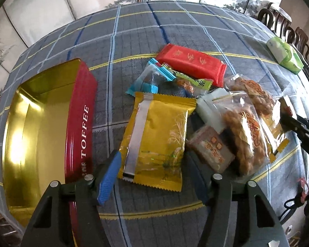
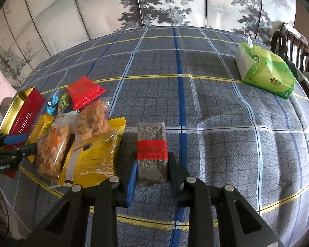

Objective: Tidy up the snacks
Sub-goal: 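Lower the left gripper onto the yellow pastry packet and close it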

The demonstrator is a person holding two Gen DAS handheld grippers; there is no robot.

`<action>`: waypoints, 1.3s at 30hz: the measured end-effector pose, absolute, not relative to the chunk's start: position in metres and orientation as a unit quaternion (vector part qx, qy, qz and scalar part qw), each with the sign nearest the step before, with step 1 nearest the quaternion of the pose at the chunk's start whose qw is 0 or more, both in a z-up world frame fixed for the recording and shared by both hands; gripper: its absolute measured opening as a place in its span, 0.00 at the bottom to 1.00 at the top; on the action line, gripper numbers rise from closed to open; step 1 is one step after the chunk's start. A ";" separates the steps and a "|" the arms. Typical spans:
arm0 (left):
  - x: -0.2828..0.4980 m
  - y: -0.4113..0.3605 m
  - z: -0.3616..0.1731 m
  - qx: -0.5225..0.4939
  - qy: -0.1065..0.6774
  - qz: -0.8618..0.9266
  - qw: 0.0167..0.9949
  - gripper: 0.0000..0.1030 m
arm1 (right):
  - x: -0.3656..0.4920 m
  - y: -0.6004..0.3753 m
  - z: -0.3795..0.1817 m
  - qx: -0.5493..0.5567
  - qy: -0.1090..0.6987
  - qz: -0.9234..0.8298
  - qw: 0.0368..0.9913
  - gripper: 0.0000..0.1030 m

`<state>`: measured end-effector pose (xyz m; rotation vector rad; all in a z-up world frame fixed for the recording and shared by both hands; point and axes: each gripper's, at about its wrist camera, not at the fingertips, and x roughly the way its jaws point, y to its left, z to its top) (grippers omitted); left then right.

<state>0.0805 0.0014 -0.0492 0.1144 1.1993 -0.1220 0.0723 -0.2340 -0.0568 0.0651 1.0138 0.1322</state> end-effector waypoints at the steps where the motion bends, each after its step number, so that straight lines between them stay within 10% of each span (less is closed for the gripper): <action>1: 0.083 0.001 -0.050 0.056 0.563 -0.057 0.822 0.59 | 0.072 -0.234 -0.057 0.032 0.485 0.063 0.872 0.26; 9: 0.093 -0.001 -0.055 0.071 0.563 -0.058 0.821 0.58 | 0.073 -0.235 -0.057 0.033 0.488 0.063 0.870 0.26; 22: 0.083 -0.005 -0.038 0.083 0.534 -0.064 0.839 0.21 | 0.073 -0.232 -0.056 0.027 0.488 0.059 0.870 0.26; 39: 0.075 0.012 -0.016 0.048 0.527 -0.065 0.846 0.12 | 0.072 -0.231 -0.056 0.023 0.487 0.056 0.871 0.27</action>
